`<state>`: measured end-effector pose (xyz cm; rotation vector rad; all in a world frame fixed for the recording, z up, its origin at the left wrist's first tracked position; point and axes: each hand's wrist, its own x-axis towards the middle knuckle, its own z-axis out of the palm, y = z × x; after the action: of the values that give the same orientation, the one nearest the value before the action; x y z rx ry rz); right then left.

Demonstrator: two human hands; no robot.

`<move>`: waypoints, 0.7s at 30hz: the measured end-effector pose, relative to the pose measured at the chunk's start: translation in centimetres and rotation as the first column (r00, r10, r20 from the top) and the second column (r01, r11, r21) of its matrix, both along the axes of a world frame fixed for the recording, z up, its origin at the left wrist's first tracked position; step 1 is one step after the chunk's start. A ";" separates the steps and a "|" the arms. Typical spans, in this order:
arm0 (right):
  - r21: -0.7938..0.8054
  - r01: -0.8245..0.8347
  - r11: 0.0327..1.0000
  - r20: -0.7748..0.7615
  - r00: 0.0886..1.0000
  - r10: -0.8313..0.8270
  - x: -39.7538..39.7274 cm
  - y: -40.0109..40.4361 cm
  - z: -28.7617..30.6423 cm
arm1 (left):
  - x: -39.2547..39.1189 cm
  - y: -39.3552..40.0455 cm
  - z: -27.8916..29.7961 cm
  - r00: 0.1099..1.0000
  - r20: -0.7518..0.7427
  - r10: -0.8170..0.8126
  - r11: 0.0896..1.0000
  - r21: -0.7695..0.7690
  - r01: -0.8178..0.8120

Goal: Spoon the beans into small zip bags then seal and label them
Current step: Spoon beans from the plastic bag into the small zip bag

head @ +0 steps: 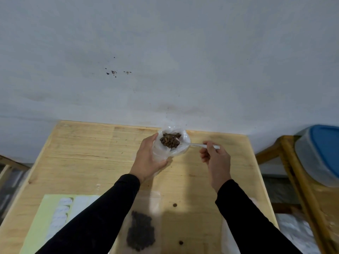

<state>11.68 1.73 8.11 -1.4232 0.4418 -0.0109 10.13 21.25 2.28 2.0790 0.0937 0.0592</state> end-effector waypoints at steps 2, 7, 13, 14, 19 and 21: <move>-0.023 -0.025 0.999 0.003 1.000 0.026 -0.5 0.1 -0.1 | -0.1 0.0 0.0 1.000 0.005 -0.010 1.000 -0.002 0.010; -0.034 -0.124 0.992 0.056 0.991 0.126 -0.8 0.2 -0.1 | -0.3 -0.1 0.1 1.000 -0.014 -0.015 1.000 -0.027 0.014; 0.010 -0.089 0.996 0.141 0.986 0.087 0.0 -0.1 0.0 | -0.4 0.0 0.0 1.000 -0.013 0.002 1.000 -0.020 -0.002; 0.017 -0.037 0.999 0.141 0.989 0.035 0.3 -0.2 -0.2 | -0.4 0.0 0.0 1.000 -0.011 0.009 1.000 -0.019 -0.009; -0.261 0.043 0.964 0.137 0.990 -0.007 1.6 -0.5 -2.4 | -0.3 -0.2 -0.1 1.000 -0.010 0.022 1.000 -0.015 -0.022; -0.326 0.004 0.945 0.110 0.993 0.034 1.9 -0.3 -3.5 | -0.2 -0.2 -0.2 0.999 -0.006 0.031 0.999 0.005 -0.031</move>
<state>13.57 1.46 4.66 -1.7425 0.3446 -0.1590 9.94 21.05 2.13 2.0824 0.1299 0.0728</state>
